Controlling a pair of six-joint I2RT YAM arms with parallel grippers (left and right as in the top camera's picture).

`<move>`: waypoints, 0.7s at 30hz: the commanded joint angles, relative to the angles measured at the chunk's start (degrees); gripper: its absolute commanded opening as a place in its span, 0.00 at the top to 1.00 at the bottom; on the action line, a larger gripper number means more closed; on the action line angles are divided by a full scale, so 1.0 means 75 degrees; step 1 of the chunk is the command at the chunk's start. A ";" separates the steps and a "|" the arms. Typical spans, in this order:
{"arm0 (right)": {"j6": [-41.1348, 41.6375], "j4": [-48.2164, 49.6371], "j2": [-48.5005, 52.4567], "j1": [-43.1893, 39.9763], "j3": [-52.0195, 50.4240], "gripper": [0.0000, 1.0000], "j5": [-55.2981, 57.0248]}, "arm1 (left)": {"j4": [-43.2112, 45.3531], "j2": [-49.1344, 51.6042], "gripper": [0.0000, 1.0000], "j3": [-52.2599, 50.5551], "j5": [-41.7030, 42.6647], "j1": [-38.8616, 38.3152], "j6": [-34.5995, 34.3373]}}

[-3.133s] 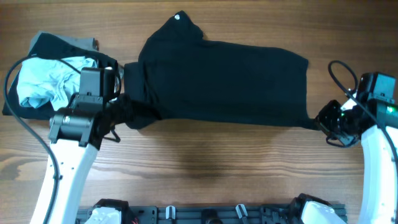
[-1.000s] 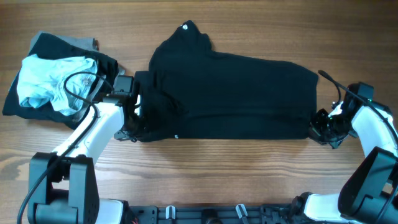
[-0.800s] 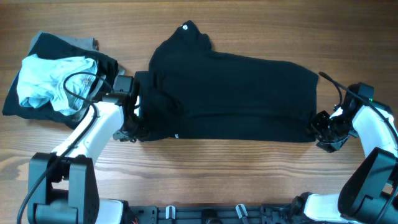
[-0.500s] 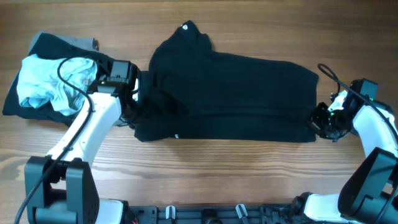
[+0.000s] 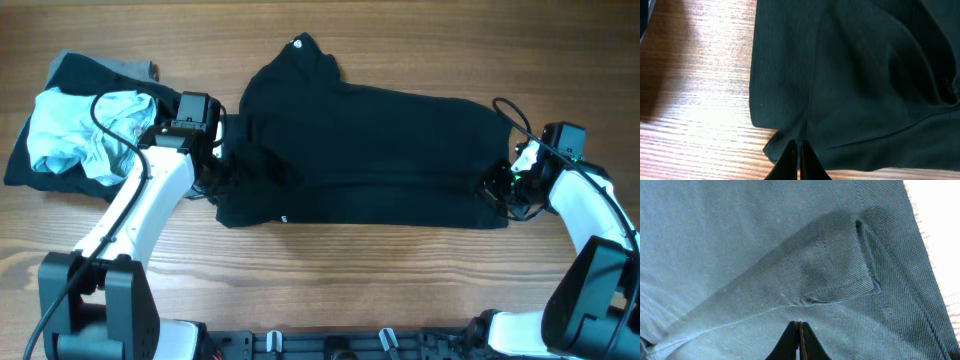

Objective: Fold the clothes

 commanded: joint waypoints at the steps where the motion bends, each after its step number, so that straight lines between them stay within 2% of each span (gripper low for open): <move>1: 0.0280 0.0166 0.0405 0.0058 -0.0090 0.96 0.0102 | 0.0114 0.0064 0.96 0.0152 -0.0102 0.0006 0.0041; 6: -0.0029 0.0533 0.0629 0.0111 -0.0090 0.96 -0.0038 | 0.0227 0.0064 0.96 0.0152 -0.0099 0.0006 0.0041; 9: -0.0029 0.1807 0.0629 0.0111 -0.0090 0.95 -0.0187 | 0.0297 0.0064 0.96 0.0152 -0.0102 0.0006 0.0041; 11: 0.0012 0.2949 0.0624 0.0108 -0.0082 0.92 -0.0944 | 0.0318 0.0064 0.96 0.0152 -0.0102 0.0006 0.0041; 13: -0.0003 0.3258 0.0592 0.0111 0.0102 0.92 -0.1696 | 0.0312 0.0064 0.96 0.0152 -0.0102 0.0006 0.0041; 15: -0.0335 0.2818 0.0420 0.0111 0.0399 0.92 -0.1897 | 0.0315 0.0064 0.96 0.0152 -0.0102 0.0006 0.0041; 17: -0.1005 0.1839 0.0143 0.0111 0.0629 0.92 -0.1816 | 0.0306 0.0064 0.96 0.0152 -0.0102 0.0006 0.0044; 21: -0.1003 -0.0289 0.0073 0.0137 0.0493 0.96 -0.0417 | 0.0315 0.0064 0.96 0.0152 -0.0102 0.0006 0.0044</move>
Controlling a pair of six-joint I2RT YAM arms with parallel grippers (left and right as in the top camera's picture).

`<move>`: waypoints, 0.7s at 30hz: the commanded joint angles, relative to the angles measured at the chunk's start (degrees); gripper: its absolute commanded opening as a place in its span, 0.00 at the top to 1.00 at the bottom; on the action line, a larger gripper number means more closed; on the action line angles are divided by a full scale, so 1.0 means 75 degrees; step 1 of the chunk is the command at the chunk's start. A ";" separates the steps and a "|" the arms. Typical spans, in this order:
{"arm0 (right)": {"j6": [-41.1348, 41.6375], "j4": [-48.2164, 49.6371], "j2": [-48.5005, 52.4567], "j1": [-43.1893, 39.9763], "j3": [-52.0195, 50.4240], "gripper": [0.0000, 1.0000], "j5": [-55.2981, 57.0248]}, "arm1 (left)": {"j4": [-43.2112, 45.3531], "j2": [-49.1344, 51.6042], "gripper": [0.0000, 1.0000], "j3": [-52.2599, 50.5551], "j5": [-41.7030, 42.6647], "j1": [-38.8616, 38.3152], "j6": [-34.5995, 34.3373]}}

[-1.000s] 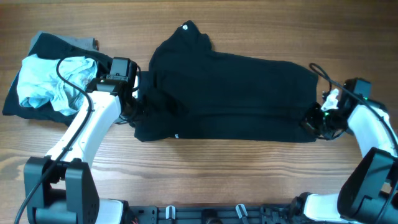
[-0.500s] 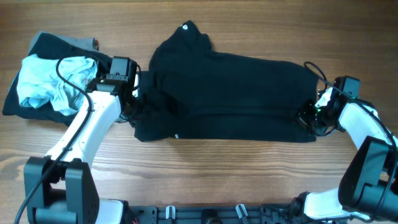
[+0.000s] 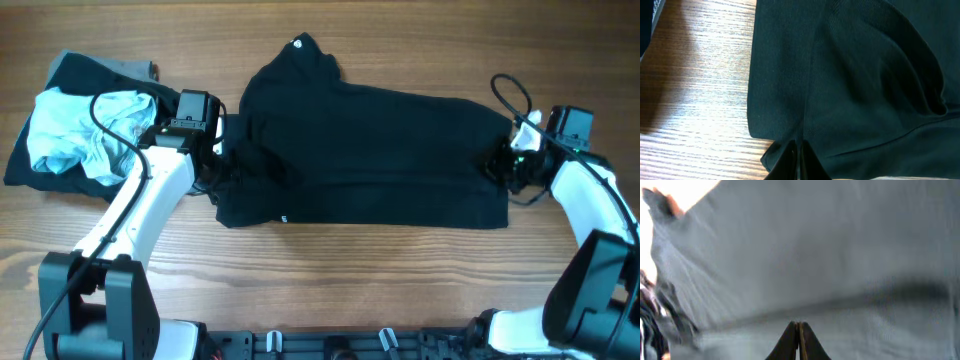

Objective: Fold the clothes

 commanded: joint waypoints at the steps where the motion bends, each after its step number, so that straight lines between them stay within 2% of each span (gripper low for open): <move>1: -0.0356 -0.1072 -0.0087 0.0096 -0.0198 0.96 0.1230 | 0.0020 0.0064 0.96 0.0152 -0.0102 0.0006 0.0044; 8: 0.0280 0.0251 -0.0070 0.0175 -0.1437 0.96 0.1311 | 0.0023 0.0064 0.96 0.0152 -0.0105 0.0006 0.0044; 15: 0.0425 0.1198 -0.0012 0.0175 -0.1507 0.96 0.1402 | 0.0020 0.0064 0.96 0.0152 -0.0102 0.0006 0.0041; 21: 0.1096 0.3072 0.0076 0.0172 -0.1507 0.96 0.1396 | 0.0023 0.0064 0.96 0.0152 -0.0105 0.0006 0.0044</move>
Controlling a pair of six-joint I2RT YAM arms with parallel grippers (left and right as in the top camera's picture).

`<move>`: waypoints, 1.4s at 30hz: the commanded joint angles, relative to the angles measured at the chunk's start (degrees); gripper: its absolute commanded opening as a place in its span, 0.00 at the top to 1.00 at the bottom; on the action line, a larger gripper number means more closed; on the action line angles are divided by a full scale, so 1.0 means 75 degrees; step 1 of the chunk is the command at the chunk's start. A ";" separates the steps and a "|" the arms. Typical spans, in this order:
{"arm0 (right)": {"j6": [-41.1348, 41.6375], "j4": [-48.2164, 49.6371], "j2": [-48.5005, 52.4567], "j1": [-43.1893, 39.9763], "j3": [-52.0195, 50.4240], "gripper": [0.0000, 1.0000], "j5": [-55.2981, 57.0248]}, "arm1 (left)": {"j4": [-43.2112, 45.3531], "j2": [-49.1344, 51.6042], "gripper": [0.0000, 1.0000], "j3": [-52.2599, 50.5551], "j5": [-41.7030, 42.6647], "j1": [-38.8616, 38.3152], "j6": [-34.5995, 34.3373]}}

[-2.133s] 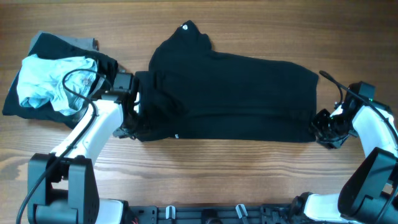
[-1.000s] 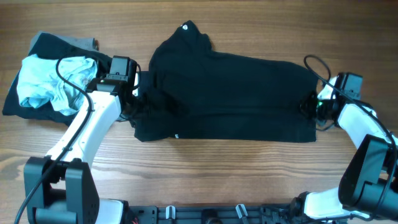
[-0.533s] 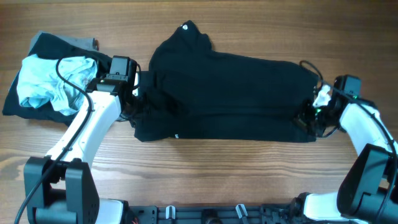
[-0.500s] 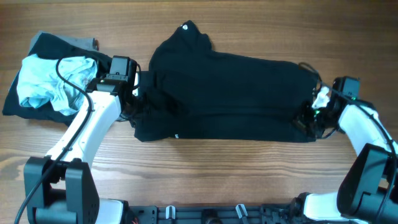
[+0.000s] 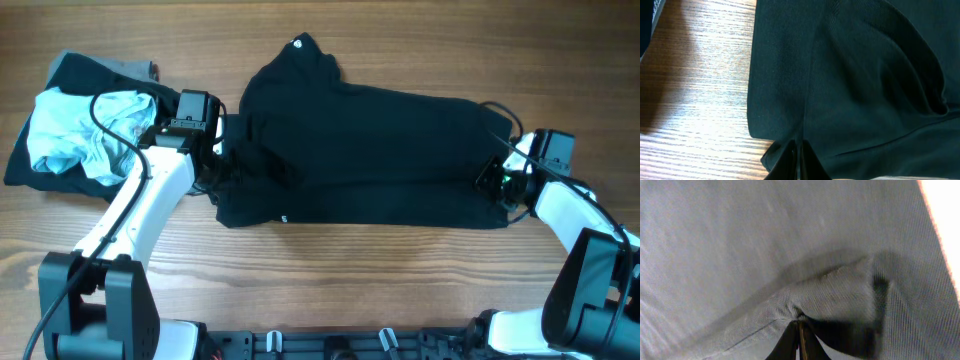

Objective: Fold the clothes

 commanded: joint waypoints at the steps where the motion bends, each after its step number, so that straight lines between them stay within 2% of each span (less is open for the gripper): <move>1: 0.0737 0.1017 0.0108 0.0035 0.0003 0.96 0.0076 | 0.0020 0.0064 0.96 0.0152 -0.0102 0.0006 0.0044; 4: 0.0901 0.1311 0.0099 0.0035 0.0041 0.96 -0.0015 | 0.0020 0.0064 0.96 0.0152 -0.0105 0.0006 0.0044; 10: -0.0382 -0.0490 -0.0647 0.0035 0.0265 0.92 -0.0551 | 0.0012 0.0064 0.96 0.0152 -0.0099 0.0006 0.0102; 12: -0.0513 -0.1294 -0.0997 0.0038 0.0262 0.92 -0.0927 | -0.0102 0.0038 0.96 0.0198 0.0058 0.0006 0.0140; 14: -0.0557 -0.2107 -0.1107 0.0041 0.0256 0.93 -0.0965 | -0.0184 -0.0029 0.96 0.0315 0.1102 0.0003 0.0729; 16: -0.0711 -0.2358 -0.0988 0.0134 0.0108 0.93 -0.0874 | -0.0154 -0.0073 0.96 0.0338 0.2448 -0.0032 0.1207; 18: -0.0714 -0.2366 -0.0831 0.0274 -0.0009 0.93 -0.0729 | -0.0154 -0.0038 0.96 0.0335 0.2911 -0.0160 0.1469; 22: -0.0688 -0.2145 -0.0746 0.0379 -0.0012 0.93 -0.0804 | 0.0122 0.0187 0.95 0.0326 0.2876 -0.0851 0.2046; 24: -0.0688 -0.2017 -0.0746 0.0379 -0.0012 0.93 -0.0880 | 0.0420 0.0402 0.91 0.0326 0.2614 -0.1215 0.2261; 27: -0.0778 -0.1941 -0.0749 0.0379 0.0015 0.93 -0.0909 | 0.1154 0.0729 0.89 0.0332 0.1279 -0.1492 0.1533; 28: -0.0906 -0.2017 -0.0749 0.0379 0.0114 0.92 -0.0909 | 0.1367 0.0702 0.82 0.0469 0.1105 -0.1440 0.1169; 30: -0.0901 -0.2361 -0.0752 0.0379 0.0548 0.91 -0.0912 | 0.1387 0.0662 0.72 0.1020 0.1116 -0.1259 0.1020; 32: -0.0921 -0.2958 -0.0749 0.0379 0.1352 0.91 -0.0874 | 0.1279 0.0664 0.47 0.2130 0.1119 -0.0924 0.1023; 33: -0.0918 -0.3290 -0.0749 0.0379 0.1816 0.89 -0.0880 | 0.1279 0.0664 0.38 0.2623 0.1119 -0.0755 0.1026; 34: -0.1090 -0.3620 -0.0749 0.0379 0.2320 0.89 -0.0880 | 0.1285 0.0664 0.35 0.3069 0.1119 -0.0586 0.1023; 35: -0.1207 -0.3824 -0.0749 0.0379 0.2736 0.87 -0.0801 | 0.1358 0.0667 0.30 0.3477 0.1125 -0.0405 0.1023; 36: -0.1192 -0.3952 -0.0749 0.0347 0.3130 0.84 -0.0618 | 0.1530 0.0670 0.30 0.3689 0.1180 -0.0271 0.1026; 38: -0.1172 -0.4007 -0.0749 0.0321 0.3535 0.70 -0.0577 | 0.1693 0.0670 0.30 0.3751 0.1413 -0.0099 0.1026; 41: -0.0941 -0.4599 -0.0749 0.0294 0.3640 0.53 -0.0414 | 0.0600 0.0644 0.37 0.3751 0.1789 -0.0044 0.1026; 42: -0.0402 -0.5286 -0.0749 0.0271 0.3593 0.48 0.0169 | -0.0044 0.0621 0.41 0.3751 0.1757 -0.0041 0.1029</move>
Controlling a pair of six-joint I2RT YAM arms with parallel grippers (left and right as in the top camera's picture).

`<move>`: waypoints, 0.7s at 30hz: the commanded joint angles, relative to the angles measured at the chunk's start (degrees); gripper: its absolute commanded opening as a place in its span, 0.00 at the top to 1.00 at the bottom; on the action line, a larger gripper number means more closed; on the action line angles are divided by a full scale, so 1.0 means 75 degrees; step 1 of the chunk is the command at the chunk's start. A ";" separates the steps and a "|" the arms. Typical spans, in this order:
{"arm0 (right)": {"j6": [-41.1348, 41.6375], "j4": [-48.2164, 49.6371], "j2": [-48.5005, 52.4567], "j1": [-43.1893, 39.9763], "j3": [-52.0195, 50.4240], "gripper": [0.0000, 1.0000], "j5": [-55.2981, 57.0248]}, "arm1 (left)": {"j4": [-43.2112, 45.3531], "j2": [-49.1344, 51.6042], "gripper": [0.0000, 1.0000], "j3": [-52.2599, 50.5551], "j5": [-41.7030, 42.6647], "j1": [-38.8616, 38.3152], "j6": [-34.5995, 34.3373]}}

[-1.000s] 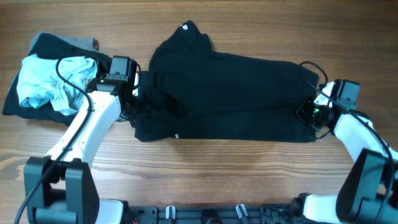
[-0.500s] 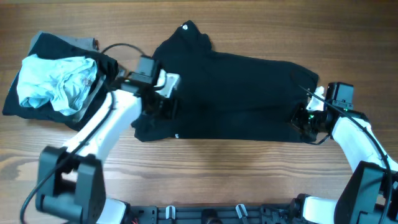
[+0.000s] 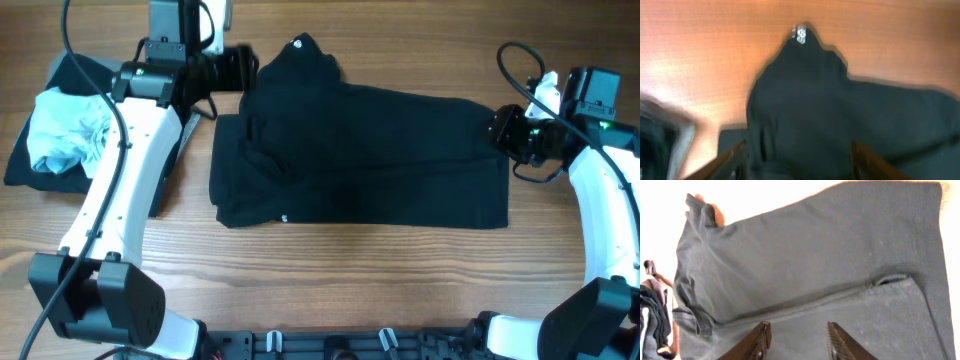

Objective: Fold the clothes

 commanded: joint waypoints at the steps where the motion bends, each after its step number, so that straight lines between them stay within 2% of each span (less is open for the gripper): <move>1: 0.0854 -0.1268 -0.0015 -0.0070 -0.0047 0.44 0.1186 | -0.1306 -0.0099 0.42 0.0012 0.0318 -0.0006 -0.0017; 2: 0.0877 -0.1565 -0.0006 -0.0073 -0.0181 0.41 0.1655 | -0.1740 -0.0099 0.42 0.0012 0.0318 0.0017 -0.0017; 4: 0.0901 -0.1851 0.0029 -0.0169 -0.0694 0.46 0.2419 | -0.2477 -0.0099 0.44 0.0012 0.0312 0.0050 -0.0017; 6: 0.0962 -0.1737 0.0044 -0.0434 -0.1475 0.50 0.2363 | -0.3252 -0.0099 0.46 0.0012 0.0172 0.0055 0.0009; 8: 0.0935 -0.0775 0.0044 -0.0772 -0.2667 0.52 0.1571 | -0.3818 -0.0099 0.49 0.0012 -0.0175 0.0055 0.0009; 16: 0.1367 0.1614 0.0044 -0.0807 -0.4237 0.51 0.0831 | -0.3923 -0.0099 0.51 0.0012 -0.0373 0.0055 0.0009; 19: 0.1466 0.2168 0.0044 -0.0807 -0.4374 0.57 0.0676 | -0.3835 -0.0099 0.51 0.0012 -0.0373 0.0055 0.0006; 21: 0.1556 0.2422 0.0044 -0.0807 -0.4374 0.66 0.0673 | -0.3812 -0.0099 0.51 0.0012 -0.0373 0.0055 0.0006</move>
